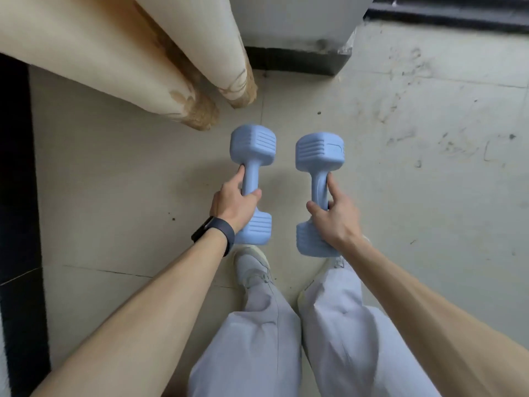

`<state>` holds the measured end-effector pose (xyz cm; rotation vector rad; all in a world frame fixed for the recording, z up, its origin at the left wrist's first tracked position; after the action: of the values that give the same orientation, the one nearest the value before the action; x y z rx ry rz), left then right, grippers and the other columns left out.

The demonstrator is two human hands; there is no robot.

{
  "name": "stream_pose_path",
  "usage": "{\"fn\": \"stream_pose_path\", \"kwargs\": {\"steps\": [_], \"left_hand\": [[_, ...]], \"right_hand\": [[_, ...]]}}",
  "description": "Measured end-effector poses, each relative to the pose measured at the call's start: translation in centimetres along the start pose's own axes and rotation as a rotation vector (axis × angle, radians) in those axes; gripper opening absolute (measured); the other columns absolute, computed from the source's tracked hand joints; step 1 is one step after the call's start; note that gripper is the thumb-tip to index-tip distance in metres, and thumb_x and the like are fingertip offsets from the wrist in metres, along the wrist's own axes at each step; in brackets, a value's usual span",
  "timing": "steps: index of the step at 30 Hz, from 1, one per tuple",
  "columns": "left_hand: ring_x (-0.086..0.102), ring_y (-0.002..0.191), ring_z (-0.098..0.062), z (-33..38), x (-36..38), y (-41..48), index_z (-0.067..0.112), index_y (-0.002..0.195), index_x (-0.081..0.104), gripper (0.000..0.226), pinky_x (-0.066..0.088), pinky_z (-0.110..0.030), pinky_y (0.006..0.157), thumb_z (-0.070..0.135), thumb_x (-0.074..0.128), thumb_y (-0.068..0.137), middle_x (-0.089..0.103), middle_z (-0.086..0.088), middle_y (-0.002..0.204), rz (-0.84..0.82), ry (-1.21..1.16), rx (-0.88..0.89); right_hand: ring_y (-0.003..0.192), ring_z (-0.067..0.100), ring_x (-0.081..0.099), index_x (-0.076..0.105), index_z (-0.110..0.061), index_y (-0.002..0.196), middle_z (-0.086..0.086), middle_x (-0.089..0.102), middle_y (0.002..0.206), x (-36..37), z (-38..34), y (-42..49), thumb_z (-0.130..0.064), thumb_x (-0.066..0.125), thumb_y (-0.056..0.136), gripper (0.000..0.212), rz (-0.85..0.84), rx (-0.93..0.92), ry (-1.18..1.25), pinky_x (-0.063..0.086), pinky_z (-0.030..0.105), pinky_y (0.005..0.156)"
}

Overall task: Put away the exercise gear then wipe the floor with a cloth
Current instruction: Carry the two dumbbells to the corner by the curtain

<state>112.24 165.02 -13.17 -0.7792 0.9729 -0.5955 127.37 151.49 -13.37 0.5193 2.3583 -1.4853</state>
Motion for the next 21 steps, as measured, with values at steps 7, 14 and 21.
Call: {"fn": "stream_pose_path", "kwargs": {"steps": [7,14,21], "left_hand": [[0.065,0.096,-0.027,0.4,2.2,8.3,0.047,0.146,0.039,0.068,0.052,-0.036,0.091,0.031,0.066,0.086,0.073,0.003,0.103,0.096,-0.076,0.131],[0.066,0.1,-0.024,5.4,1.5,14.2,0.04,0.151,0.035,0.07,0.051,-0.029,0.09,0.031,0.065,0.088,0.071,0.003,0.112,0.15,-0.043,0.27],[0.055,0.117,-0.038,6.4,2.3,13.8,0.035,0.158,0.011,0.074,0.044,-0.036,0.093,0.03,0.053,0.098,0.059,-0.014,0.133,0.115,0.14,0.282]], "right_hand": [[0.108,0.036,0.063,0.013,-0.046,0.156,0.004,0.07,0.12,3.2,-1.5,9.2,-0.033,0.058,0.092,0.079,0.17,-0.077,0.04,0.049,0.043,0.094],[0.115,0.036,0.058,0.011,-0.038,0.158,0.006,0.068,0.123,2.1,-6.2,14.4,-0.031,0.056,0.095,0.078,0.265,-0.12,0.015,0.044,0.036,0.094],[0.117,0.041,0.056,-0.002,-0.031,0.159,0.013,0.062,0.132,1.9,-7.1,14.1,-0.031,0.049,0.099,0.079,0.171,-0.127,-0.106,0.044,0.038,0.097]]}}
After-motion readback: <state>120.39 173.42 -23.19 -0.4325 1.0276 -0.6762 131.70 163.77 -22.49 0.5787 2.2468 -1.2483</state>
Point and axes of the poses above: each hand's wrist, its own y-axis towards the middle knuckle, its own x-axis out of the palm, z = x × y, the point moved 1 cm from there along y, towards the middle knuckle
